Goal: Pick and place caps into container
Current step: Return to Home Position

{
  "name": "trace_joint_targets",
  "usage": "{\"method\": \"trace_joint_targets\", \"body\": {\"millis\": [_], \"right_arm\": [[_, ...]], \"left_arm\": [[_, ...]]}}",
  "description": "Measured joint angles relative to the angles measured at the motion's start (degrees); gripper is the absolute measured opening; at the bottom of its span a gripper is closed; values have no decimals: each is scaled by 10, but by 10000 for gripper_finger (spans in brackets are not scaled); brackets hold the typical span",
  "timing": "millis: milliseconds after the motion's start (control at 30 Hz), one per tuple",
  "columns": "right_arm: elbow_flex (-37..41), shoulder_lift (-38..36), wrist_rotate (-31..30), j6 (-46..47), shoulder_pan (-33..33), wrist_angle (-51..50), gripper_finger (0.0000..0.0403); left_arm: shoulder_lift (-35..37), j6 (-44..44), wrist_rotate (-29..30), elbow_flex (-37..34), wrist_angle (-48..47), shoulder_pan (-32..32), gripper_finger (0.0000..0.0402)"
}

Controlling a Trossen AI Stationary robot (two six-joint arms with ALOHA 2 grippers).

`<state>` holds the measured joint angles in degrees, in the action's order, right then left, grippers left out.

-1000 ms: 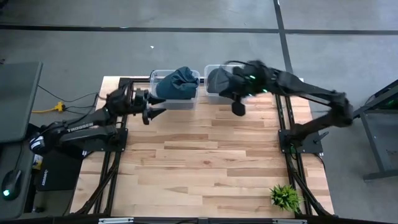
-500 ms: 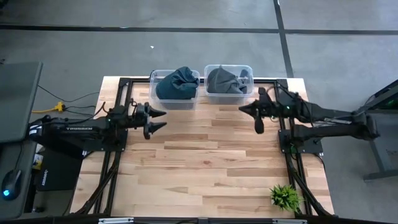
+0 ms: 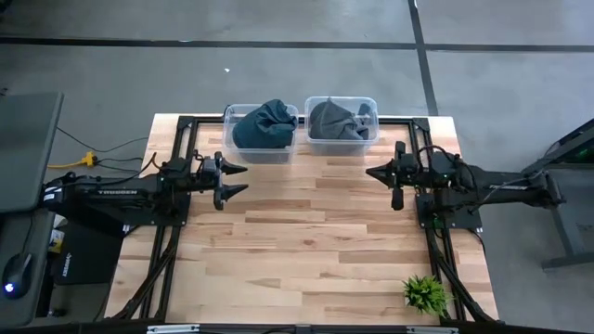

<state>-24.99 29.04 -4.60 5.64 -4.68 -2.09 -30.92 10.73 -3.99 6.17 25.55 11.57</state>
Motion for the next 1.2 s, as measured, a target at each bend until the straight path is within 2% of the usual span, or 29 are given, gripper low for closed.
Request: {"method": "trace_joint_targets", "body": {"millis": [200, 367, 733, 833, 1067, 1200], "right_arm": [[0, 2, -46, -9, 37, -14, 0], [0, 0, -59, -16, 69, -11, 0], [1, 1, -153, -43, 144, -20, 0], [37, -4, -164, -56, 157, 53, 0], [185, -40, -169, -65, 161, 302, 0], [222, -69, -161, -79, 159, 347, 0]], "left_arm": [[0, 19, 0, -50, 90, 0, 286], [8, 13, -4, -48, 77, 0, 286], [89, 2, 0, -53, 21, 0, 286], [108, 2, 0, -54, 2, 0, 286], [136, 0, -2, -54, -31, 0, 286], [137, 0, -1, -54, -35, 0, 286]]}}
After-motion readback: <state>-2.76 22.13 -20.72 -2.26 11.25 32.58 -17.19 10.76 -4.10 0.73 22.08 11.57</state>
